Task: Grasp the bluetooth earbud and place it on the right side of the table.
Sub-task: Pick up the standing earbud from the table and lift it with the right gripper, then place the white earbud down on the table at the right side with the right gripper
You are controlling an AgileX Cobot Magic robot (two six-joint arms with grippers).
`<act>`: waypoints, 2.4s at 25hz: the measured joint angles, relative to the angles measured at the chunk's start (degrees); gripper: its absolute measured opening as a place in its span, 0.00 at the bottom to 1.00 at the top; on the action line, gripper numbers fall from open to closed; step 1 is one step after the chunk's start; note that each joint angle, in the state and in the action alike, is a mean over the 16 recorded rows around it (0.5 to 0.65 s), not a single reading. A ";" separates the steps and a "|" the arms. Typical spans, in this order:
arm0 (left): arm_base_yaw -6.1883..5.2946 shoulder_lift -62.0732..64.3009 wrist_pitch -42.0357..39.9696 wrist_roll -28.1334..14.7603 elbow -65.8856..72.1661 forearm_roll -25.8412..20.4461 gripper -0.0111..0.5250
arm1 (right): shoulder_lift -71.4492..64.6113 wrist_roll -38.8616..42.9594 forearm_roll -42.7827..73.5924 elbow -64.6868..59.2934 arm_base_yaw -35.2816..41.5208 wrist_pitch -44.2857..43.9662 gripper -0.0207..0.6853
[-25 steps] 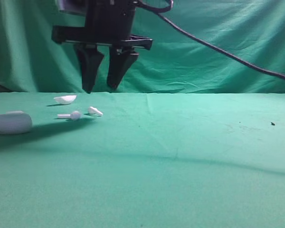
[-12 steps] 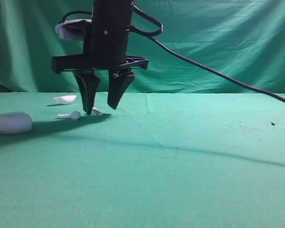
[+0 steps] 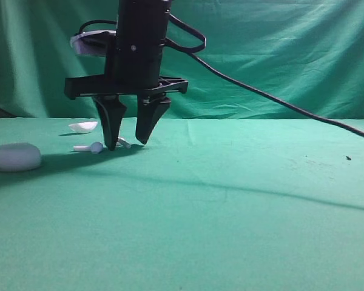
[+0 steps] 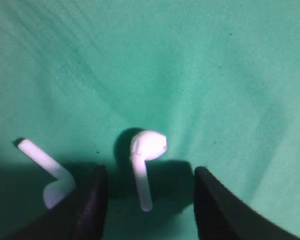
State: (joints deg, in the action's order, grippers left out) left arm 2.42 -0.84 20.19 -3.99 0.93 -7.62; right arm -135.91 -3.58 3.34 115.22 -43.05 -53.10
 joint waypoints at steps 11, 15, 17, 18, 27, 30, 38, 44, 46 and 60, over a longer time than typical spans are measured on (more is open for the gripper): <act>0.00 0.00 0.00 0.00 0.00 0.00 0.02 | -0.80 -1.92 -2.61 2.77 0.20 -2.13 0.04; 0.00 0.00 0.00 0.00 0.00 0.00 0.02 | -0.67 -1.83 -2.53 5.02 0.37 -4.40 0.03; 0.00 0.00 0.00 0.00 0.00 0.00 0.02 | -0.31 -1.78 -2.45 6.13 0.57 -5.86 0.03; 0.00 0.00 0.00 0.00 0.00 0.00 0.02 | -0.02 -1.76 -2.41 6.68 0.71 -6.68 0.03; 0.00 0.00 0.00 0.00 0.00 0.00 0.02 | 7.88 -1.28 -2.04 9.00 4.90 -14.18 0.03; 0.00 0.00 0.00 0.00 0.00 0.00 0.02 | 12.92 -0.57 -1.99 7.08 8.17 -15.94 0.03; 0.00 0.00 0.00 0.00 0.00 0.00 0.02 | 29.33 1.78 -2.00 -10.00 20.44 -13.62 0.03; 0.00 0.00 0.00 0.00 0.00 0.00 0.02 | 38.34 3.00 -2.56 -31.35 27.92 -4.23 0.03; 0.00 0.00 0.00 0.00 0.00 0.00 0.02 | 39.90 3.17 -2.83 -38.24 29.45 -0.16 0.03; 0.00 0.00 0.00 0.00 0.00 0.00 0.02 | 35.53 3.88 -4.33 -58.63 31.28 17.05 0.07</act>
State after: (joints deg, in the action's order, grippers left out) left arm 2.42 -0.84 20.19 -3.99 0.93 -7.62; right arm -100.38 0.30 -0.99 56.59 -11.77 -36.05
